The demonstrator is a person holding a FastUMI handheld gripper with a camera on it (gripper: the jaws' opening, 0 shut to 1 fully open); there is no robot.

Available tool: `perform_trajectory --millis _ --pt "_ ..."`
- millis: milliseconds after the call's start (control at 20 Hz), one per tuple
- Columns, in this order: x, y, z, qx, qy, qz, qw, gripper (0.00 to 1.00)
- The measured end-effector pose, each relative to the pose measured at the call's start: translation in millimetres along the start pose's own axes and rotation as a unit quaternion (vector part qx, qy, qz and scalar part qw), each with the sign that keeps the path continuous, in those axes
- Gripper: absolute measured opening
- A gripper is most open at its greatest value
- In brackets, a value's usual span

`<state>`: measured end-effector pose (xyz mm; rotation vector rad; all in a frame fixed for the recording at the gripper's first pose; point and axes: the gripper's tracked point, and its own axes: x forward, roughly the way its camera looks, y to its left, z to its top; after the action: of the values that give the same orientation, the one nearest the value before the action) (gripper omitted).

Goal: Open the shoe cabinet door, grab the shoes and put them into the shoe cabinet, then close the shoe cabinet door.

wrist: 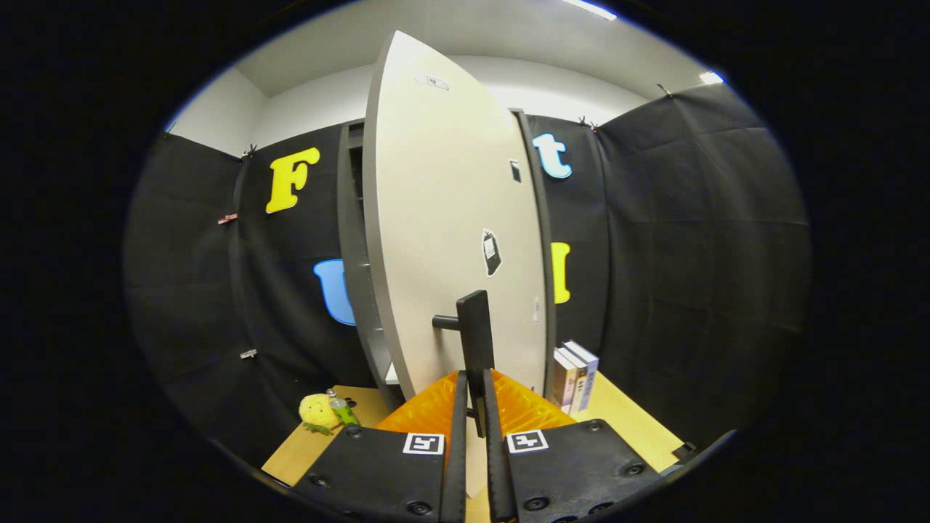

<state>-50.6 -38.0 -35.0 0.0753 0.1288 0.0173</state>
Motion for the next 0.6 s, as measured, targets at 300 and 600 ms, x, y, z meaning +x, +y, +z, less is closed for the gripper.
perform_trajectory --millis 300,600 --pt "40.4 63.4 -10.9 -0.013 0.018 0.066 0.998 0.22" --pt "38.5 70.4 -8.4 -0.024 0.014 0.070 0.997 0.21"
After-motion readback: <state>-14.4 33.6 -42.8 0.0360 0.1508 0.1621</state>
